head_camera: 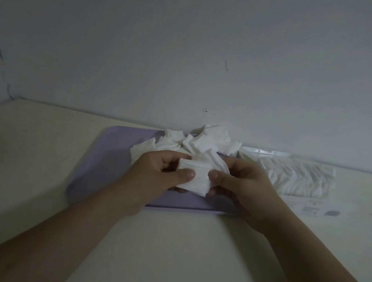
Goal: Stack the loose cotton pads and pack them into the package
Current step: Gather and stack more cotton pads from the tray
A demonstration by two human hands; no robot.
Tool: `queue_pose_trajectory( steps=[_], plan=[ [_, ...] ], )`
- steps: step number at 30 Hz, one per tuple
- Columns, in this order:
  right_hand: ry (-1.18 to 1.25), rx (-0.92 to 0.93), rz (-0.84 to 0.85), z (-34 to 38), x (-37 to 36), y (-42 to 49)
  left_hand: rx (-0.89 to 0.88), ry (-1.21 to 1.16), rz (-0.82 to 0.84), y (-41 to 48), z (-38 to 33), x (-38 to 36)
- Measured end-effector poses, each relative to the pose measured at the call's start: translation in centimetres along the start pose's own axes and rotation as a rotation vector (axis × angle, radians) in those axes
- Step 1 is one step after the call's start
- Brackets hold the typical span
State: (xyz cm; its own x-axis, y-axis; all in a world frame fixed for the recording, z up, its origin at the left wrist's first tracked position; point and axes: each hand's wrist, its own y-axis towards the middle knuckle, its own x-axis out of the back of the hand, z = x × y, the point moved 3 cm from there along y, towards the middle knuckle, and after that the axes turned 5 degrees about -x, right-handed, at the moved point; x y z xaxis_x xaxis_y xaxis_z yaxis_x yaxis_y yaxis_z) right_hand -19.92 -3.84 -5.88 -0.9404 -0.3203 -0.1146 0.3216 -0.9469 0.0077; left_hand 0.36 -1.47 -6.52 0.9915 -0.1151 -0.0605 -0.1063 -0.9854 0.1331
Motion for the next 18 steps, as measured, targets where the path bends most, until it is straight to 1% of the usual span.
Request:
queue_pose_trajectory(
  steps=[4, 6, 8, 10, 12, 15, 18],
  plan=[
    [0.029, 0.031, -0.180, 0.1, 1.2, -0.2, -0.019, -0.048, -0.032, 0.0, 0.0, -0.1],
    [-0.001, 0.049, -0.238, 0.2, 1.7, -0.3, -0.013, -0.068, -0.049, -0.1, 0.0, 0.0],
    [-0.068, 0.075, -0.281, 0.1, 2.1, -0.5, -0.001, -0.058, -0.018, -0.2, -0.1, 0.1],
    [-0.134, 0.093, -0.289, 0.0, 2.1, -0.6, 0.006, -0.045, 0.057, -0.3, -0.2, 0.0],
    [-0.168, 0.105, -0.258, 0.0, 1.7, -0.7, -0.002, -0.032, 0.099, -0.4, -0.2, -0.2],
    [-0.212, 0.134, -0.206, 0.1, 0.9, -1.0, -0.033, 0.016, 0.055, -0.4, -0.2, -0.3],
    [-0.206, 0.133, -0.175, -0.1, 0.4, -1.2, -0.059, 0.045, 0.035, -0.3, 0.0, -0.4]
  ],
)
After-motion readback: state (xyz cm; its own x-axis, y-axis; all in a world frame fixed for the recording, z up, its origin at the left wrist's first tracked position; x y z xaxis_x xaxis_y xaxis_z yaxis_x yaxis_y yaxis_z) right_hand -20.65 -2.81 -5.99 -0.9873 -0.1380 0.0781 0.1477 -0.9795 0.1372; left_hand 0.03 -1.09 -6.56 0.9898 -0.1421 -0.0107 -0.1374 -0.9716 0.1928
